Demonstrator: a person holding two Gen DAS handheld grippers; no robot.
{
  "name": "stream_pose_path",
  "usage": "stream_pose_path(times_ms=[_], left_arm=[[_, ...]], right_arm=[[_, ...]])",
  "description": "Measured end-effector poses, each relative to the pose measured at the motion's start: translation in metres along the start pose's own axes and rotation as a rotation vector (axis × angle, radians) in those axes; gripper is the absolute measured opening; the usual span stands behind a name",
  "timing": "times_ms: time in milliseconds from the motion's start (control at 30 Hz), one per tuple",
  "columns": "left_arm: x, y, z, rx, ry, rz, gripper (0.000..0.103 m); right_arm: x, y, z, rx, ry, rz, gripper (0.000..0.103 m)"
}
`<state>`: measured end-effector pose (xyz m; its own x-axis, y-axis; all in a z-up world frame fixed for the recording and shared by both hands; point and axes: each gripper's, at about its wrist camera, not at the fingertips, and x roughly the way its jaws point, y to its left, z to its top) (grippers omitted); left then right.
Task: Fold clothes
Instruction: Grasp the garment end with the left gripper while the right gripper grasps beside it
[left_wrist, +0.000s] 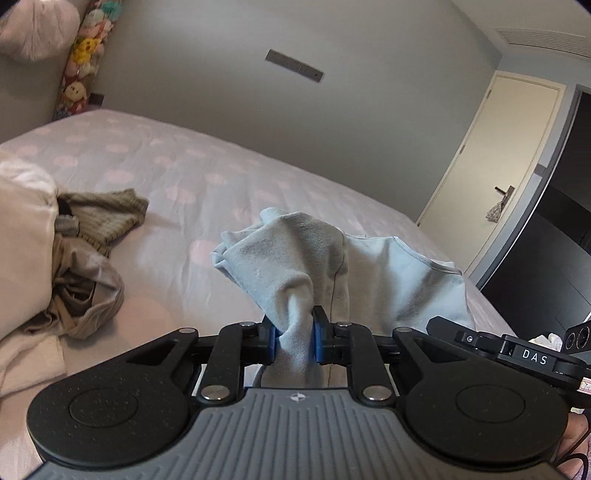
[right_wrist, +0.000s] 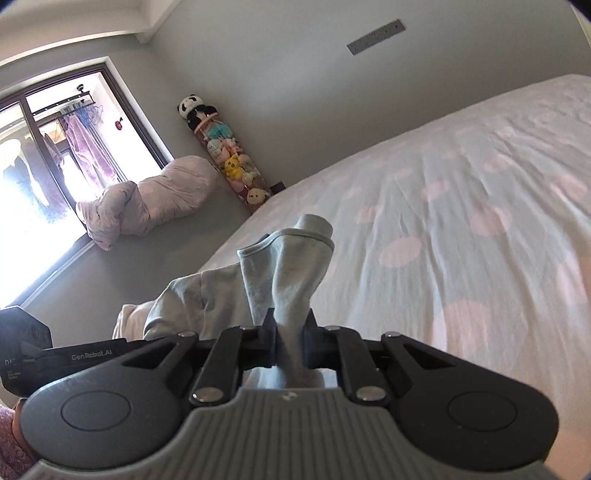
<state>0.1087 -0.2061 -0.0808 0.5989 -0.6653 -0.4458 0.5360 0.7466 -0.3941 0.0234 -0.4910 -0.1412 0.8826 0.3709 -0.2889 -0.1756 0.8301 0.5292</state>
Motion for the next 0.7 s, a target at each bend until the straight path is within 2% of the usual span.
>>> stream_pose_path(times_ms=[233,367,500,700], left_arm=[[-0.022,-0.095,0.034,0.145,-0.125,-0.129,0.016],[-0.021,-0.159,0.043,0.219,-0.157,-0.226,0.016],[-0.012,-0.228,0.047,0.274,-0.136,-0.338,0.016],[0.011,-0.329,0.037,0.368,-0.091,-0.5,0.015]], right_arm=[[-0.091,0.014,0.046,-0.07,-0.186,-0.014,0.014],[-0.157,0.008,0.075,-0.114,-0.28,-0.053,0.014],[-0.23,-0.003,0.099,-0.145,-0.343,-0.123,0.014],[-0.341,-0.029,0.122,-0.173,-0.377,-0.24,0.014]])
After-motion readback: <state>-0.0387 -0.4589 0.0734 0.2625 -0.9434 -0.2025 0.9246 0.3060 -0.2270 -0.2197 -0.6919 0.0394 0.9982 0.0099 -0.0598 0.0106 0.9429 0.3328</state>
